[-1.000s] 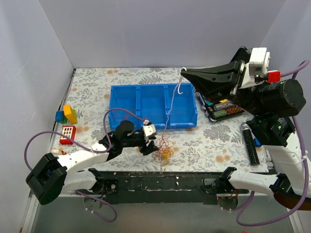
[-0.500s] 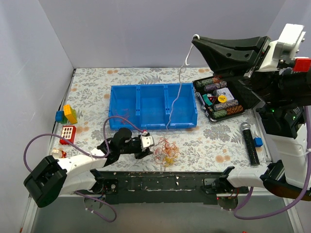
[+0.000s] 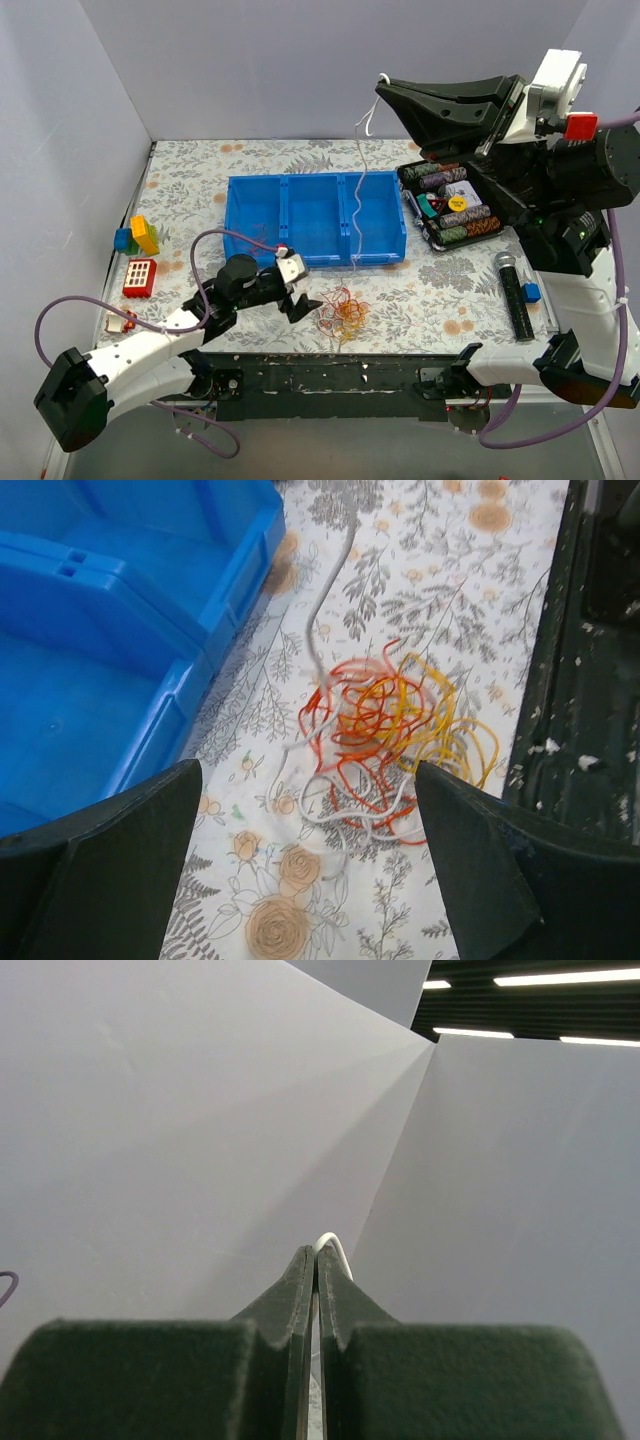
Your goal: Untangle the cables
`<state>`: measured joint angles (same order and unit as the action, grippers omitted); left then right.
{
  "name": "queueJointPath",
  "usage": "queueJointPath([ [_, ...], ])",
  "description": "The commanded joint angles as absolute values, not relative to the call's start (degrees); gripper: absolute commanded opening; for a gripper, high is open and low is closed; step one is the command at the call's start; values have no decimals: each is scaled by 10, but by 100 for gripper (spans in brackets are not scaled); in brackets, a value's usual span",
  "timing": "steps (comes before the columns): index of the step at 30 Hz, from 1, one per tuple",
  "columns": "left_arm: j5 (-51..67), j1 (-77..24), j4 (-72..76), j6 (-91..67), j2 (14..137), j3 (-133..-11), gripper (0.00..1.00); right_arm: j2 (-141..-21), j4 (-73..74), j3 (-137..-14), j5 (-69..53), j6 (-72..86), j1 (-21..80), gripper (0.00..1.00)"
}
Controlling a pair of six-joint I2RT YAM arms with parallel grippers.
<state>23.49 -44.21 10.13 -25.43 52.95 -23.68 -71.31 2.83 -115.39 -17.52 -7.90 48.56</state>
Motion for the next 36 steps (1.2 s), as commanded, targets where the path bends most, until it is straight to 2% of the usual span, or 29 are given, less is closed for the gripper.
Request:
queueJointPath([
  [1,248,-441,93,-357,513,-307,91,-696,-28,-1129,-190,-49,489,1],
  [6,244,-448,157,-458,598,-397,92,-695,-63,-1113,-209,-23,489,1],
  [10,255,-465,196,-433,660,-408,90,-704,-66,-1132,-221,-11,489,1],
  [12,255,-477,218,-406,673,-403,85,-700,-66,-1133,-222,-7,489,1],
  [13,243,-481,225,-399,678,-402,78,-697,-62,-1130,-222,-7,489,1],
  [16,222,-482,222,-385,677,-407,32,-672,-60,-1099,-207,-13,489,1],
  [18,217,-482,206,-367,665,-412,6,-649,-59,-1063,-189,-18,489,1],
  [19,215,-482,200,-355,657,-416,0,-635,-59,-1040,-178,-21,490,1],
  [24,218,-482,152,-331,631,-473,0,-562,-54,-862,-120,-16,489,1],
  [26,217,-482,142,-328,627,-498,0,-537,-41,-782,-101,-4,490,8],
  [27,216,-482,140,-324,627,-511,0,-527,-33,-752,-96,-4,489,17],
  [30,219,-482,132,-315,632,-552,0,-497,-20,-670,-92,12,490,26],
  [33,228,-482,124,-295,653,-591,0,-474,-20,-625,-65,18,489,24],
  [36,226,-482,123,-272,681,-614,0,-471,-22,-614,-19,12,489,14],
])
